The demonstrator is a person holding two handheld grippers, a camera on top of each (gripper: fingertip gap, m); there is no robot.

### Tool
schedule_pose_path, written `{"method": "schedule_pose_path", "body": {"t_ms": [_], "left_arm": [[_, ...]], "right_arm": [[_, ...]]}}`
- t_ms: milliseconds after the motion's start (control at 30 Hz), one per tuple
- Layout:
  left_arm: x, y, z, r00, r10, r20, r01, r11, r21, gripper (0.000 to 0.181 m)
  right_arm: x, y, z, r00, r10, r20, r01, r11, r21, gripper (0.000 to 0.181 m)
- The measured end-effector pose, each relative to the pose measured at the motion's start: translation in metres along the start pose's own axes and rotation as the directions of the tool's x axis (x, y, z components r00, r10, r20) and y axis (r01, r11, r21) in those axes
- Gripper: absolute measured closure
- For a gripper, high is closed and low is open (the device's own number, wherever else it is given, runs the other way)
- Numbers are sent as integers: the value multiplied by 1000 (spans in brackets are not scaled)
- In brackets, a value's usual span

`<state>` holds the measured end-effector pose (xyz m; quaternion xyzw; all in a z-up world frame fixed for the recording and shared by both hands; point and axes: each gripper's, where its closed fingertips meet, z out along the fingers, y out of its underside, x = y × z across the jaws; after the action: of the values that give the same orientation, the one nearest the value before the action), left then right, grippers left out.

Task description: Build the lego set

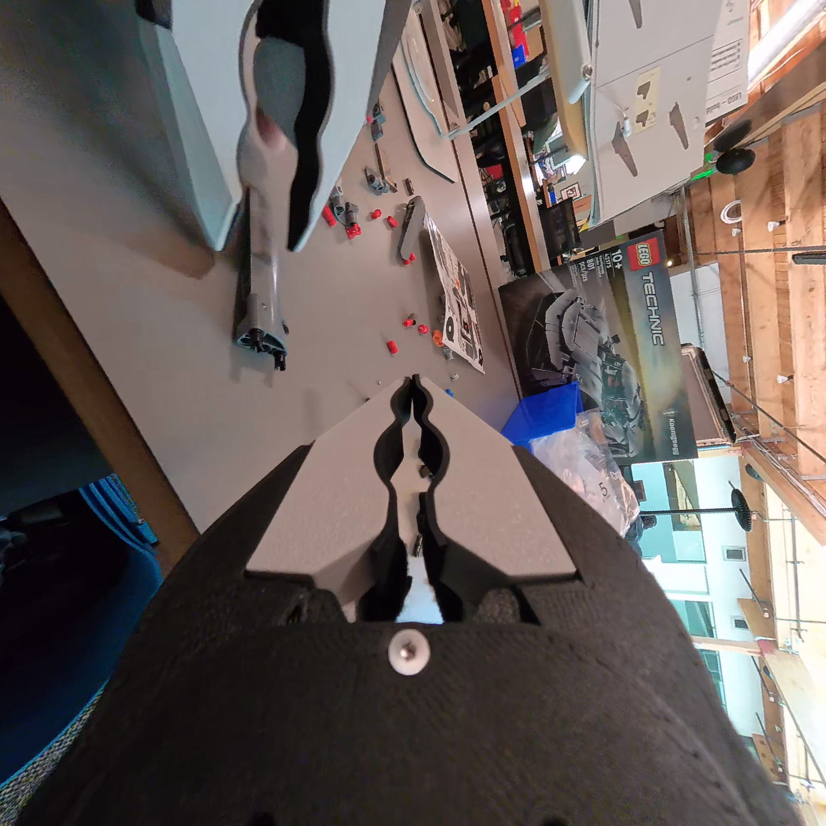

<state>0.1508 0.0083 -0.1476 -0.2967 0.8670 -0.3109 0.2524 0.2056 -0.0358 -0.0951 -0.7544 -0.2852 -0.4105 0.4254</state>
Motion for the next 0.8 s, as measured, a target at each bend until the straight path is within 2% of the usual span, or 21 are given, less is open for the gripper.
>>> {"method": "schedule_pose_path", "body": {"t_ms": [100,233,333,500,800], "left_arm": [[6,-2,-11,1000,12,-24,-12,1000,16,148],[-9,7,-20,996,89,22,-90,995,44,143],[-19,7,-26,991,125,36,-128,984,120,146],[-24,25,-20,977,212,20,-213,973,87,143],[-14,27,-15,979,193,-64,-188,979,80,164]], "right_arm": [[-3,-3,-2,1000,8,13,-8,1000,3,181],[-12,-10,-1,998,-14,60,15,1000,-26,181],[-18,-19,3,996,-34,81,37,998,-45,181],[-27,-27,13,988,-105,112,117,988,-104,181],[-34,-37,18,973,-169,156,189,973,-129,181]]}}
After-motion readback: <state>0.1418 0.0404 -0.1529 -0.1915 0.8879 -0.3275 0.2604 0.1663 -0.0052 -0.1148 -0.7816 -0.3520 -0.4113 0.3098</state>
